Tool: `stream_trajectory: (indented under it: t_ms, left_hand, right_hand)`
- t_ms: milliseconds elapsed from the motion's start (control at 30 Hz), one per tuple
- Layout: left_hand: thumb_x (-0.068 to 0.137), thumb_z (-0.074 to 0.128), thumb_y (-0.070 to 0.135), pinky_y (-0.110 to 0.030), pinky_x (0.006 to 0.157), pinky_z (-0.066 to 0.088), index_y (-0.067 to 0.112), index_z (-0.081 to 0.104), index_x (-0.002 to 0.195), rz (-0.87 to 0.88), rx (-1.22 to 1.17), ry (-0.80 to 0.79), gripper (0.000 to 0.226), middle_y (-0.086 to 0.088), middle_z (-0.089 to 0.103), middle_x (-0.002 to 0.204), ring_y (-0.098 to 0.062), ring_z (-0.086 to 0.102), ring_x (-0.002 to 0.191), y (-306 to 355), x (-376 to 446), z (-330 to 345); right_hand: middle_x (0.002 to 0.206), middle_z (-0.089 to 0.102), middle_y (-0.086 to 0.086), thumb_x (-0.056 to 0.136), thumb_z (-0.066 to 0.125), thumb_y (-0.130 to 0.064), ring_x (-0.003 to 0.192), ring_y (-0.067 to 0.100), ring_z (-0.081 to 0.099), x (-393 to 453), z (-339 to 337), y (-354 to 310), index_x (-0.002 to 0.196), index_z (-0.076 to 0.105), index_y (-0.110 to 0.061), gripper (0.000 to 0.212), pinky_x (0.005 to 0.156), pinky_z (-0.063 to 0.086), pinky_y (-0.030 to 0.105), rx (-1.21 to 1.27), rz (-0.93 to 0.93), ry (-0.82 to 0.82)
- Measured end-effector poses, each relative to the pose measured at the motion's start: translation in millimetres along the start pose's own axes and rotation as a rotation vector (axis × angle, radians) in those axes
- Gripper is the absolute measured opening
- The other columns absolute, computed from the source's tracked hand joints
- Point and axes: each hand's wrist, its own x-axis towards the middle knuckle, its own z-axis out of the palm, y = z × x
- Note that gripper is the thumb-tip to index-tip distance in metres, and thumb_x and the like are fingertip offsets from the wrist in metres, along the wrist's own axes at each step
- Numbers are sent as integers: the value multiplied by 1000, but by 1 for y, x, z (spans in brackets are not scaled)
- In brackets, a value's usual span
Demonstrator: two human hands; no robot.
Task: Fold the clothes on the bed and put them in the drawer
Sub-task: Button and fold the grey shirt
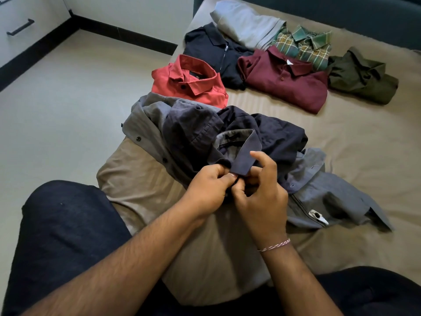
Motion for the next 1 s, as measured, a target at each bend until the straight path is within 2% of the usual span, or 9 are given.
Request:
stream_trajectory:
  t_ms: [100,167,333,433,500,600,700,833,1000]
  left_hand:
    - [103,58,16,-44,67,51,19,65,84,47,125,68,21,0,65,68,-17,58,62,1,1,-2]
    - [101,57,26,-42,59,47,23,61,85,114,192,85,18,7,59,59,-15,52,53,3,4,-6]
    - [94,53,43,-45,58,46,27,60,91,295,274,69,18,-6,61,67,-18,54,58,16,10,-13]
    - [97,61,36,-36,51,38,21,62,97,342,169,-70,15,-31,48,68,-25,44,54,26,4,-18]
    - [94,74,27,-30,52,36,17,63,113,376,209,-228,24,-18,44,66,-22,40,57,34,-1,-28]
    - [81,90,27,-23,58,44,24,52,138,475,642,-368,68,8,60,77,-4,49,59,38,1,-46]
    - [84,80,28,-38,68,55,35,51,130,591,1015,-178,54,13,64,82,-1,57,66,33,1,-48]
    - [81,66,14,-37,69,53,22,71,95,748,811,35,17,10,63,77,-5,59,70,39,-1,-50]
    - [83,68,0,-22,80,48,13,75,96,847,657,276,19,3,65,91,-11,63,84,53,-3,-66]
  right_hand:
    - [83,74,-3,82,75,1,73,12,72,9,-6,9,122,57,-25,51,73,62,42,344,309,-151]
    - [89,74,-1,84,78,-2,81,17,72,13,-16,17,122,58,-24,48,79,61,50,436,342,-222]
    - [101,67,-20,80,78,-40,101,9,64,14,-32,20,105,66,-35,28,86,48,42,-164,-54,-295]
    - [82,67,-19,86,65,-49,85,5,63,15,-33,20,85,67,-36,14,81,44,46,-197,-40,-293]
    - [74,65,-14,90,67,-43,71,6,61,18,-37,22,79,66,-30,17,73,49,43,18,25,-334]
    - [69,57,-5,98,62,-33,64,5,52,24,-47,25,81,62,-21,21,60,43,29,258,120,-362]
    - [68,50,-7,104,57,-30,64,4,45,28,-55,27,83,59,-13,27,58,39,24,378,173,-329]
    - [66,57,2,98,63,-31,62,13,49,33,-63,25,81,65,-11,26,57,41,24,384,177,-332]
    - [79,66,-13,88,70,-48,73,11,63,37,-78,32,90,74,-28,20,64,51,24,81,-55,-509]
